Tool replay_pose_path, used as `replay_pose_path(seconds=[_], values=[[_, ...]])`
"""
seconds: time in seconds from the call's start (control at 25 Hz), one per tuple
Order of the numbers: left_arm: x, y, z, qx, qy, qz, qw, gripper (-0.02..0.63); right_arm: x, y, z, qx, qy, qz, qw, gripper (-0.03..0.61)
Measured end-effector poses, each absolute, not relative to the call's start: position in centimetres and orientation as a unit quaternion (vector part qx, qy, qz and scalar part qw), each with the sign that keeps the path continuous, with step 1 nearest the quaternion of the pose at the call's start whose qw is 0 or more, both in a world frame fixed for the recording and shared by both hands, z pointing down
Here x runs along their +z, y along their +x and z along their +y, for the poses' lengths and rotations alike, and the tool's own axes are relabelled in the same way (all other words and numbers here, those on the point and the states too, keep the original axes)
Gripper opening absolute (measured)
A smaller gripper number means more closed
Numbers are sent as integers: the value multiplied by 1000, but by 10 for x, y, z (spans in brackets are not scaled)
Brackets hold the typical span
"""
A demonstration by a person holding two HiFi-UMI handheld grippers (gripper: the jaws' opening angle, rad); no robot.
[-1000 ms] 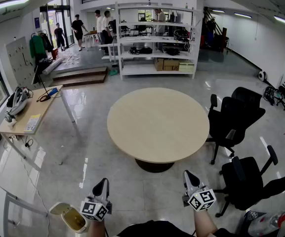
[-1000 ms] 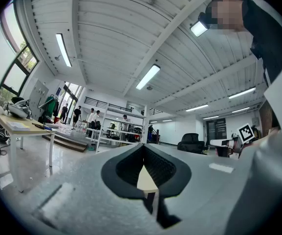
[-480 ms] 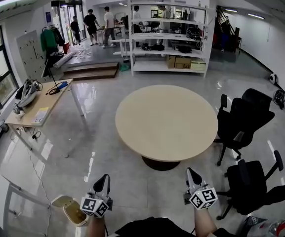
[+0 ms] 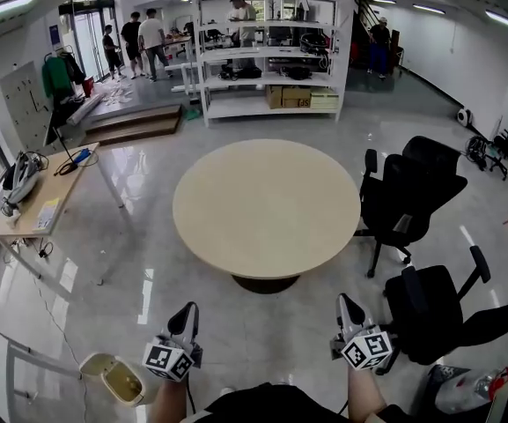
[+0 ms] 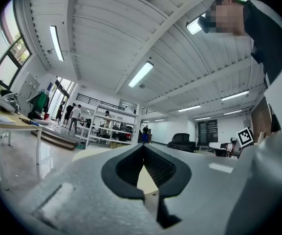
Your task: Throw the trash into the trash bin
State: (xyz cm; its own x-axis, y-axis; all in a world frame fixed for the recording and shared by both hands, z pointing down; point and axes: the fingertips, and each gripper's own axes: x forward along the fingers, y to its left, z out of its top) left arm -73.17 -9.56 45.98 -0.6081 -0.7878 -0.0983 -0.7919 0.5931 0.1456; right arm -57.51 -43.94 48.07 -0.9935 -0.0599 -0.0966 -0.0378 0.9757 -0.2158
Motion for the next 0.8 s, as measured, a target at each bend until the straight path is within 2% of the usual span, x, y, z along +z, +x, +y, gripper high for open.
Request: replay_pose_path(seconds=[0.52,0.8], values=[[452,-687,-237,103,-546,832,10,3,476,-431,-538,-102,-182,976,62,5],[458,-641,-300,104,-621,777,-15,3,474,-361,-539,-118,-248,958,81,5]])
